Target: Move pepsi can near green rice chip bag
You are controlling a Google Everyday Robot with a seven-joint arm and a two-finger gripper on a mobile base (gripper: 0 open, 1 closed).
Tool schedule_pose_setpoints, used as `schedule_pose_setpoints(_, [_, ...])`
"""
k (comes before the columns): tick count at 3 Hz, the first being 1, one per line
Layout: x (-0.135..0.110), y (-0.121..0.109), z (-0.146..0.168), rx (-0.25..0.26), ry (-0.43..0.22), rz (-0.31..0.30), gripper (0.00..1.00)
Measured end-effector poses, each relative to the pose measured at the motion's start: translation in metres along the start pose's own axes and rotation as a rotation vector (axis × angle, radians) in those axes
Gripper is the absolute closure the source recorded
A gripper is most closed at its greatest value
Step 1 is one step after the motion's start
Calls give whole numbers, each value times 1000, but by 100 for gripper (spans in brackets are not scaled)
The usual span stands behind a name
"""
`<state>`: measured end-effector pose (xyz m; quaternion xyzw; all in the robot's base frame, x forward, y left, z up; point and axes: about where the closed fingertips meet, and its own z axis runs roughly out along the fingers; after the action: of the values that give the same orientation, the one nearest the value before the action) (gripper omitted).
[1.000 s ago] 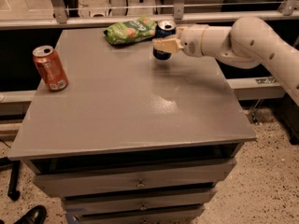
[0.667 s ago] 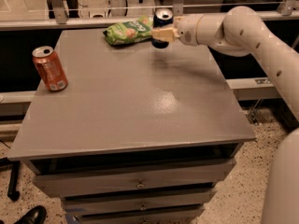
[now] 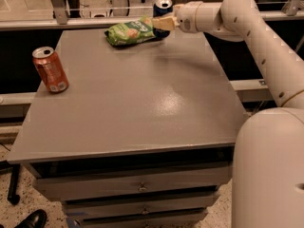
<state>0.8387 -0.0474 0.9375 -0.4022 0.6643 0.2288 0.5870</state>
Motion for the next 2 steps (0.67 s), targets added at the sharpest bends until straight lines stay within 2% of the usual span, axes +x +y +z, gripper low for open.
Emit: schedule_pose_setpoints(2, [33,0,8,-30,91,23,100])
